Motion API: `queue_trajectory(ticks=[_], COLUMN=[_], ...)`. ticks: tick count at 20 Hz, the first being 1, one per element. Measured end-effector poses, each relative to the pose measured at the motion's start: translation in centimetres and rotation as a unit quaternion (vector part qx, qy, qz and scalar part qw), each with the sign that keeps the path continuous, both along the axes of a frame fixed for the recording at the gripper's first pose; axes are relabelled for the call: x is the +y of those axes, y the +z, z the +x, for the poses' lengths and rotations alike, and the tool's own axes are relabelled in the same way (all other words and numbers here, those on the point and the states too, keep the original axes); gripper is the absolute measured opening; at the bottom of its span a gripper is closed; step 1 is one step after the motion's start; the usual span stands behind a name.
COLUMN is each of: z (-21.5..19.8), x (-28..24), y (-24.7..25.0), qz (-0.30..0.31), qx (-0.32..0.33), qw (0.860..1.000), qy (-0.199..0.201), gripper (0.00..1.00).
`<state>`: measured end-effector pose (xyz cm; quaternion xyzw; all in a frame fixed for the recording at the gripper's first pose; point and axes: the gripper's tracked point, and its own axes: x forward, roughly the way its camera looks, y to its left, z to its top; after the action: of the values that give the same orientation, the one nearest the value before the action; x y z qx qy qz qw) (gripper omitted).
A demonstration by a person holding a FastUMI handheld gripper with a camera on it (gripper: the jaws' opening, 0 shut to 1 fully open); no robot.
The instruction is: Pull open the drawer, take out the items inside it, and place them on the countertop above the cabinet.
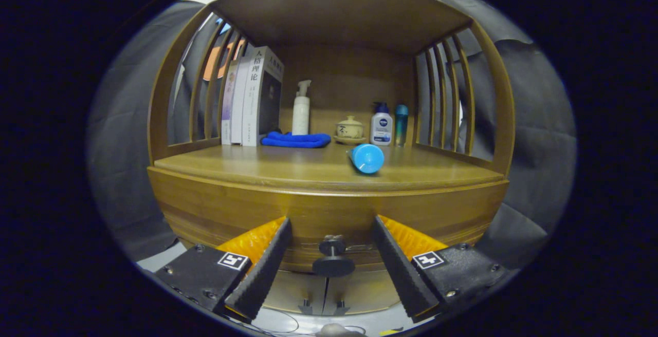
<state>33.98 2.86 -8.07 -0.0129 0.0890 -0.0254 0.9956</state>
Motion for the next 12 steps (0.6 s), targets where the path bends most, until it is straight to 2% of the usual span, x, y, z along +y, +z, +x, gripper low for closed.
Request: queue_trajectory(ticks=[4, 8, 12], z=[-5.5, -12.0, -15.8], x=[-1.5, -2.6, -4.2], y=[3.0, 5.8, 7.3], qz=[-0.014, 0.001, 0.015], qx=[-0.052, -0.080, -0.096], qw=[0.999, 0.997, 0.995], qy=[0.001, 0.006, 0.005], gripper=[1.00, 1.00, 1.00])
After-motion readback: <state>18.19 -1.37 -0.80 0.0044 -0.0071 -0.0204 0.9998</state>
